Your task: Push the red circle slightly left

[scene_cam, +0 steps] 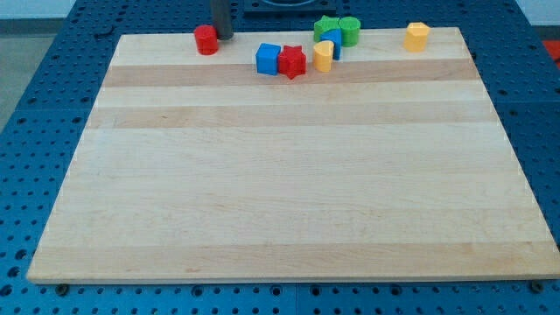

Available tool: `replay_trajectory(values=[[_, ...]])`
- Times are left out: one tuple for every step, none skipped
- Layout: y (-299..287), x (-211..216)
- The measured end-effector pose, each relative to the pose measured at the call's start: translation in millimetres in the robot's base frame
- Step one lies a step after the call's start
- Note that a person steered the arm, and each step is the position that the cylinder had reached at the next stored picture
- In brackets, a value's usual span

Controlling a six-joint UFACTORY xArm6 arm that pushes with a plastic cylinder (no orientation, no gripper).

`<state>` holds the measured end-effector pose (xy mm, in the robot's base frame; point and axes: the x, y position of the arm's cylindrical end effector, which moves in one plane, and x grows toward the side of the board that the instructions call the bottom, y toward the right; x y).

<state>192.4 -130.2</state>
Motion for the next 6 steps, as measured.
replay_trajectory(values=[[-36, 0], [-42, -1], [-18, 0], [-6, 13], [-6, 38], [-29, 38]])
